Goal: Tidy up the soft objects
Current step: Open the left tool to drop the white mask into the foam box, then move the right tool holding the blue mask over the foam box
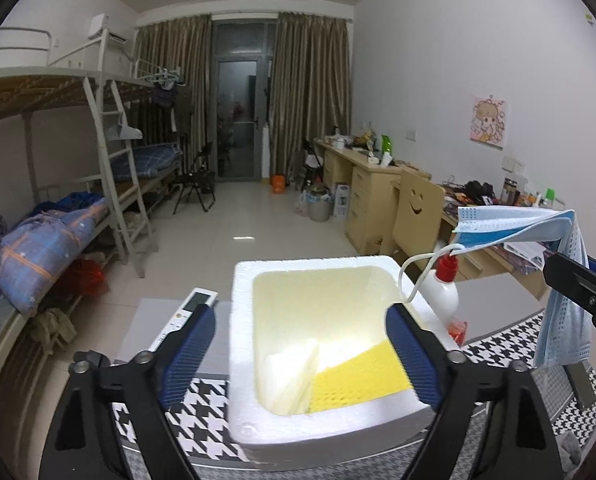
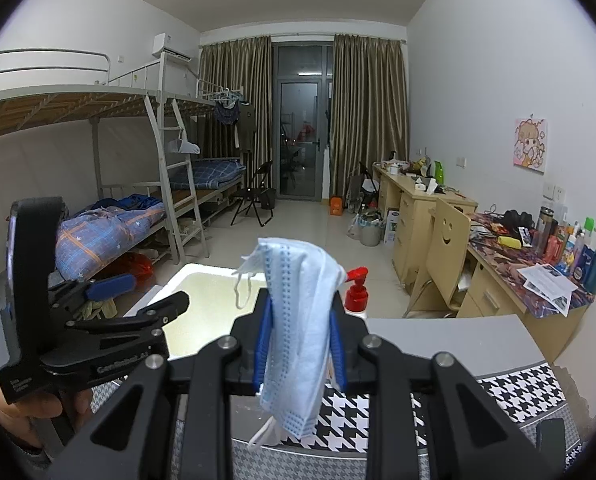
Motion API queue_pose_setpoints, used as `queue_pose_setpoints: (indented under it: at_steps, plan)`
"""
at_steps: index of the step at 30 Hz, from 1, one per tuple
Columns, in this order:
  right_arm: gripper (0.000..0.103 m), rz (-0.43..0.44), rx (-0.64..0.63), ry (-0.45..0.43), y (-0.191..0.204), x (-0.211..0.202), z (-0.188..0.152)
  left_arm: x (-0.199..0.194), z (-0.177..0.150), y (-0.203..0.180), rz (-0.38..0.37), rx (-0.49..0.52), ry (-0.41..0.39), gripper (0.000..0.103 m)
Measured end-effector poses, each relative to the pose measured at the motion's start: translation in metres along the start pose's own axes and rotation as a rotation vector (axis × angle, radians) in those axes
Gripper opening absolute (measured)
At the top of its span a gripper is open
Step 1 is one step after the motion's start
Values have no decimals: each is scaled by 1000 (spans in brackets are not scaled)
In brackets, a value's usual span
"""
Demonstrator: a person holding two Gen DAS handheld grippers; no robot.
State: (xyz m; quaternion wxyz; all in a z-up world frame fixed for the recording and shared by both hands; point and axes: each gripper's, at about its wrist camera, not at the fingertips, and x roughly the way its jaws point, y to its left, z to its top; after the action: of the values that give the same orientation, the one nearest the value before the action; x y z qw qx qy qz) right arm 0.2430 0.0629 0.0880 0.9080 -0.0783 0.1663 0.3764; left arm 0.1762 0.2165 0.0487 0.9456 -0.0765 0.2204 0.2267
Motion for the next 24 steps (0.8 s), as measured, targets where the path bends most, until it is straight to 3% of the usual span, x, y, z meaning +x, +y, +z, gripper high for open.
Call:
queue_pose_setpoints:
  at_steps: [10,24]
  plan:
    - [31,34,-4,23,9,13,3,-6,-5,12,50,-13,-6,102]
    - [31,63,-20,41,22,31,11,-17,-7,30,118,-52,-26,102]
